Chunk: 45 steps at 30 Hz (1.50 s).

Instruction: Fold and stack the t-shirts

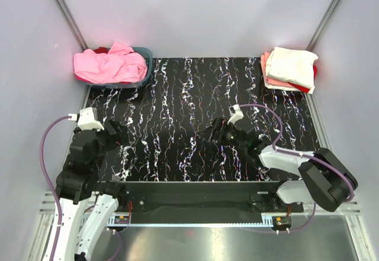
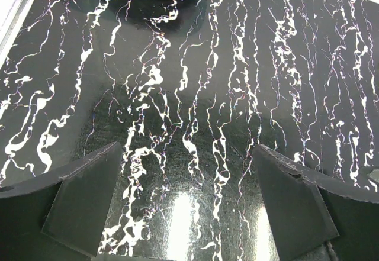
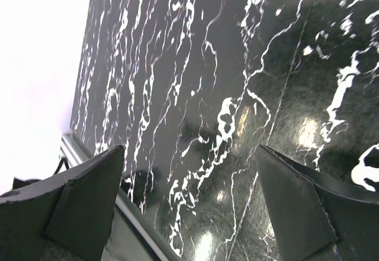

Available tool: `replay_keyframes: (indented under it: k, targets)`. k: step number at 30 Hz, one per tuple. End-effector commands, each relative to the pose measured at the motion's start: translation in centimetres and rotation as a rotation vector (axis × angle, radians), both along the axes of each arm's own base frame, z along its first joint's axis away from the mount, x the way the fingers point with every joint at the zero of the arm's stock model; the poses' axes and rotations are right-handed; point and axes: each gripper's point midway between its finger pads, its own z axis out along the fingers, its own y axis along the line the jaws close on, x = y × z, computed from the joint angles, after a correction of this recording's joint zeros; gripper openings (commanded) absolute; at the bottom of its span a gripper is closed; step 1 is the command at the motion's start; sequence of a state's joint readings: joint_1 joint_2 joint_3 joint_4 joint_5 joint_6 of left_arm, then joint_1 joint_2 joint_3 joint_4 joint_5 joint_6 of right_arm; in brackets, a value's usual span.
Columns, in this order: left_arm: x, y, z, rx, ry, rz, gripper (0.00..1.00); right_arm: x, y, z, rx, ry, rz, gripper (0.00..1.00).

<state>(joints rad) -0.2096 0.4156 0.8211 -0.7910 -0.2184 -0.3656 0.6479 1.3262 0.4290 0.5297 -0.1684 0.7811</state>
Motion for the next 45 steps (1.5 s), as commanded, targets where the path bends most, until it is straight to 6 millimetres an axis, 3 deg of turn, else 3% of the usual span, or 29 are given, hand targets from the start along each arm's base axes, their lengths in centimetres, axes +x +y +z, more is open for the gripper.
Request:
replay_keyframes:
  k: [1, 5, 7, 9, 11, 13, 18, 19, 21, 22, 24, 25, 26, 27, 28, 29, 30, 31, 32, 33, 34, 36, 37, 38, 39, 40, 41, 43, 45]
  targets:
    - [0.9, 0.2, 0.7, 0.004, -0.034, 0.019, 0.99, 1.5, -0.6, 1.9, 0.014, -0.049, -0.082, 1.0]
    - [1.0, 0.9, 0.6, 0.022, -0.018, 0.058, 0.99, 1.4, -0.3, 1.8, 0.011, -0.046, -0.064, 1.0]
    - [0.9, 2.3, 1.0, 0.05, -0.001, 0.134, 0.99, 1.4, -0.2, 1.3, 0.009, -0.024, -0.062, 1.0]
    - [1.6, 2.9, 1.2, 0.075, 0.05, 0.179, 0.99, 1.2, 0.8, 1.2, 0.01, -0.005, -0.006, 1.0]
    - [3.2, 3.0, 1.2, 0.093, 0.089, 0.202, 0.99, 0.7, 1.6, 0.7, -0.005, -0.001, 0.064, 0.99]
    - [4.8, 2.3, 2.8, 0.076, 0.073, 0.184, 0.99, 0.0, 2.6, 1.1, 0.016, -0.012, 0.142, 0.97]
    - [11.1, 1.8, 3.9, 0.012, 0.094, 0.212, 0.99, -0.8, 2.7, 1.9, 0.042, -0.042, 0.178, 0.96]
    - [12.9, 1.3, 2.5, -0.001, 0.143, 0.19, 0.99, -0.8, 2.6, 2.1, 0.045, -0.05, 0.177, 0.97]
    - [15.7, 1.7, 3.3, -0.032, 0.121, 0.203, 0.99, -1.2, 2.6, 2.7, 0.057, -0.076, 0.191, 0.98]
    - [17.6, 1.5, 1.6, -0.036, 0.174, 0.198, 0.99, -1.3, 2.6, 2.8, 0.063, -0.08, 0.198, 0.98]
    - [20.5, 1.7, 2.8, -0.062, 0.146, 0.19, 0.98, -1.4, 2.7, 3.0, 0.07, -0.087, 0.205, 0.98]
    - [22.4, 1.7, 0.9, -0.059, 0.197, 0.191, 0.98, -1.4, 2.7, 2.9, 0.069, -0.082, 0.206, 0.98]
    - [24.1, 2.0, 2.7, -0.059, 0.162, 0.192, 0.97, -1.3, 2.9, 2.9, 0.071, -0.079, 0.212, 0.98]
    - [25.2, 2.1, 2.6, -0.052, 0.169, 0.192, 0.96, -1.4, 3.0, 2.7, 0.07, -0.071, 0.216, 0.98]
    - [27.0, 2.4, 0.4, -0.038, 0.224, 0.201, 0.96, -1.3, 3.1, 2.7, 0.071, -0.071, 0.217, 0.98]
    - [27.8, 2.6, -0.1, -0.026, 0.244, 0.205, 0.95, -1.3, 3.2, 2.2, 0.066, -0.055, 0.224, 0.98]
    - [29.5, 2.9, 1.8, -0.012, 0.203, 0.204, 0.95, -1.3, 3.4, 2.4, 0.07, -0.058, 0.229, 0.97]
    - [31.1, 3.1, -0.5, 0.007, 0.25, 0.207, 0.95, -1.3, 3.5, 2.4, 0.07, -0.059, 0.236, 0.97]
    - [32.5, 3.5, 0.8, 0.01, 0.221, 0.207, 0.95, -1.4, 3.6, 2.4, 0.072, -0.057, 0.243, 0.97]
    - [33.5, 3.5, 0.4, 0.02, 0.226, 0.191, 0.95, -1.3, 3.6, 2.3, 0.073, -0.056, 0.241, 0.97]
    - [35.0, 3.5, -2.2, 0.023, 0.271, 0.182, 0.95, -1.3, 3.5, 2.3, 0.073, -0.056, 0.24, 0.97]
    - [37.2, 3.1, -1.9, 0.0, 0.248, 0.154, 0.95, -1.2, 3.6, 2.5, 0.079, -0.068, 0.242, 0.97]
    - [38.4, 3.7, -4.3, -0.032, 0.281, 0.133, 0.94, -1.2, 3.6, 2.5, 0.08, -0.069, 0.242, 0.97]
    - [39.3, 3.6, -4.9, -0.049, 0.276, 0.116, 0.94, -1.2, 3.6, 2.5, 0.081, -0.067, 0.238, 0.98]
    - [40.4, 3.0, -3.9, -0.071, 0.241, 0.082, 0.94, -1.1, 3.6, 2.5, 0.083, -0.072, 0.24, 0.98]
    - [41.4, 2.7, -6.2, -0.079, 0.271, 0.071, 0.94, -1.1, 3.7, 2.5, 0.084, -0.073, 0.243, 0.98]
    - [42.5, 2.5, -5.3, -0.085, 0.234, 0.057, 0.94, -1.1, 3.9, 2.3, 0.085, -0.068, 0.249, 0.98]
    - [43.8, 1.3, -7.6, -0.124, 0.249, 0.004, 0.94, -1.0, 4.0, 2.3, 0.09, -0.065, 0.254, 0.98]
    - [44.9, 0.9, -7.7, -0.136, 0.227, 0.003, 0.92, -1.0, 4.2, 2.2, 0.095, -0.061, 0.265, 0.98]
